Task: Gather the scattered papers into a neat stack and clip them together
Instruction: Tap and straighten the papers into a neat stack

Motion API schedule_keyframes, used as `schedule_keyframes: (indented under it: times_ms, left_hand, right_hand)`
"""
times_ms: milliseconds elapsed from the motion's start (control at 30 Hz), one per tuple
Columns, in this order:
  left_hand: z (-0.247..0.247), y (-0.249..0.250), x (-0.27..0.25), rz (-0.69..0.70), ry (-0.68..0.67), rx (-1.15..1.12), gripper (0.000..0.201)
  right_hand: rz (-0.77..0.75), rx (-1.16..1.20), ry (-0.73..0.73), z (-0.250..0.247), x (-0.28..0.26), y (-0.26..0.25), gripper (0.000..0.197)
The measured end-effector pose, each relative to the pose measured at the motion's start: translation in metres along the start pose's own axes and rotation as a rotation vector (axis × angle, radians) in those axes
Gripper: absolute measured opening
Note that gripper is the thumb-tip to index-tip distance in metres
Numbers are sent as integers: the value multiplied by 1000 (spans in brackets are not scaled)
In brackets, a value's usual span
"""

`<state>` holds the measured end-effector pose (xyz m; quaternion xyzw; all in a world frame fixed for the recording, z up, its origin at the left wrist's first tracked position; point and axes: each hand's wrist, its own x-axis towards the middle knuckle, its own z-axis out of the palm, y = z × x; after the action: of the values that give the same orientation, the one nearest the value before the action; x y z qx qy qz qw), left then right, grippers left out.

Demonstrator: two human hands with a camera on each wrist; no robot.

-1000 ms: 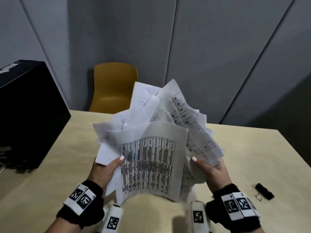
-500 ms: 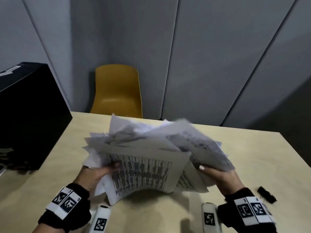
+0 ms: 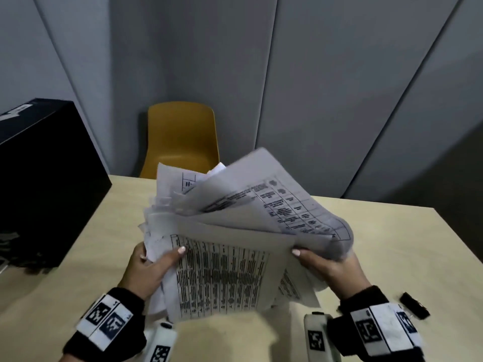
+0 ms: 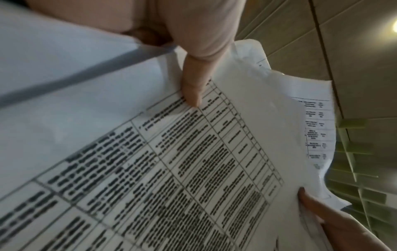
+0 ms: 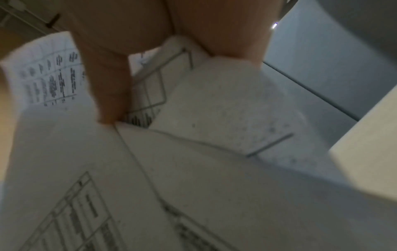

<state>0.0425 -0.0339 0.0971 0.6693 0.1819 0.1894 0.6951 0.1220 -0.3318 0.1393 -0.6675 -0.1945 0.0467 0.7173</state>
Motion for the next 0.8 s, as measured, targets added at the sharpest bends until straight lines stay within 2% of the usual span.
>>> schedule_keyframes:
  times_ms: [67,100,133,167,233,300,333,367,433,467,533,567,633,733,800]
  left_hand:
    - [-1,1,-1,8,34,-33,17]
    - [-3,2,-1,39,7,-62,21]
    - [-4,4,-2,56,-42,-87,34]
    - [-6,4,-2,50,-88,-115,47]
    - [-10,3,-1,24,-154,-185,53]
    - [-7,2,-1,-30,-125,-177,61]
    - [-4,3,-2,-56,-93,-136,65]
    - [1,3,-1,-66,-70,-118,57]
    - [14,9,-1,-62,-43,-102,19]
    - [19,12,-1,-37,-34,-71,14]
    - [20,16,4,48,-23,-47,18]
    - [17,18,7,77,-4,-56,23]
    - [7,16,15,88,-7,-108,61]
    - [0,11,17,63,-63,-114,100]
    - [-1,6,17,50,-61,-134,122]
  right_hand:
    - [15,-45,47,-3,2,0,26]
    - [42,-52,78,-5,1,-2,21]
    - [45,-60,110,-7,-1,-4,19]
    - [13,-61,103,-8,-2,-4,19]
    - [-14,-19,47,-5,-4,-8,16]
    - [28,17,-36,-6,-5,-2,63]
    - [35,-25,-62,-2,-4,0,74]
    - [9,-70,-84,3,-1,2,68]
    - [-65,-136,-70,15,3,3,54]
    - [-96,-169,-29,20,5,2,54]
    - [-180,-141,60,22,7,-2,55]
    - [-212,-91,85,19,8,-6,56]
    - [-197,39,75,13,6,-17,52]
    - [-103,-59,-37,9,-1,-15,82]
    - [-71,-101,-41,11,-3,-5,87]
